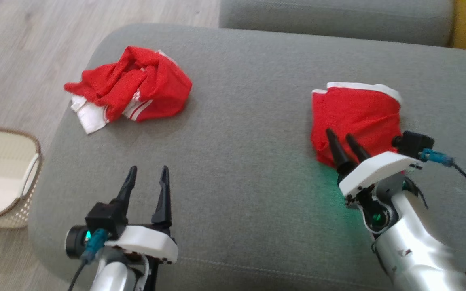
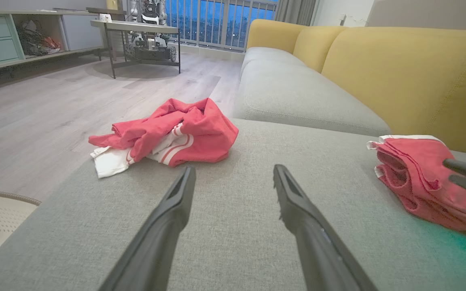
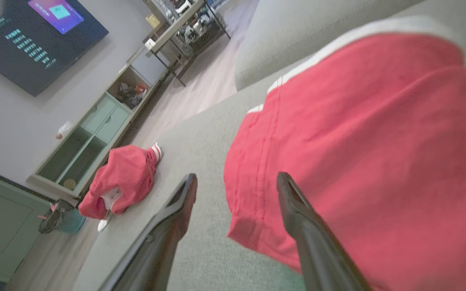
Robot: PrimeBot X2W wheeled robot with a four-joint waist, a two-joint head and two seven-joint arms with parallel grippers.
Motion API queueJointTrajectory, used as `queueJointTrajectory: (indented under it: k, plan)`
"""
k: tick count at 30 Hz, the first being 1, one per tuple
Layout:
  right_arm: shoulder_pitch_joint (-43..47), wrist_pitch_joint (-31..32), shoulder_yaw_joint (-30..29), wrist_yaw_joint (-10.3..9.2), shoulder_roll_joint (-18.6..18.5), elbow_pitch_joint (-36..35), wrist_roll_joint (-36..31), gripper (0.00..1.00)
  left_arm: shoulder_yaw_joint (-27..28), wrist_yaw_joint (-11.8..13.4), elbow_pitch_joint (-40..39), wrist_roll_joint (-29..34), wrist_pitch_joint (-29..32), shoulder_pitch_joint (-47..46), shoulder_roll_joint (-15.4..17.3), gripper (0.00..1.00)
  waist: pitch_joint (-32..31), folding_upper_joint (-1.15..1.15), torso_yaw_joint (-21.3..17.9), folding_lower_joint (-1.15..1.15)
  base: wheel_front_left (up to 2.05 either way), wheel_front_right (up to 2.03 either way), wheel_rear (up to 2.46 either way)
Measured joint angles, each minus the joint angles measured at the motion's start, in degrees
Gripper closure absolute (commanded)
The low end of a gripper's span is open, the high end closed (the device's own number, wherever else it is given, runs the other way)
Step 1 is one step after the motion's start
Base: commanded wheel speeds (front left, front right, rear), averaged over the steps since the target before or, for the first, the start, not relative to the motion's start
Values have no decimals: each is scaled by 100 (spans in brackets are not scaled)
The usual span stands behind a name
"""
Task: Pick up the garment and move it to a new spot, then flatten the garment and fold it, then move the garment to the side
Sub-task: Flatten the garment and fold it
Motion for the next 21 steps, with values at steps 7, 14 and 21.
queueJointTrajectory:
  k: [7,14,21]
  plan:
    - [52,-414,-154,0,-319,-802,-188,0,163,-8,-70,9,0,51,0,0,-183,0,-333,0,0,0,0]
    - [411,-721,-560,0,-637,-1532,-1109,0,312,1,-154,9,0,46,1,0,-249,0,-670,0,0,0,0]
    - [1202,-839,-1198,0,-649,-2193,-2009,0,355,49,-157,-3,0,48,0,0,-370,0,-984,-1,0,0,0]
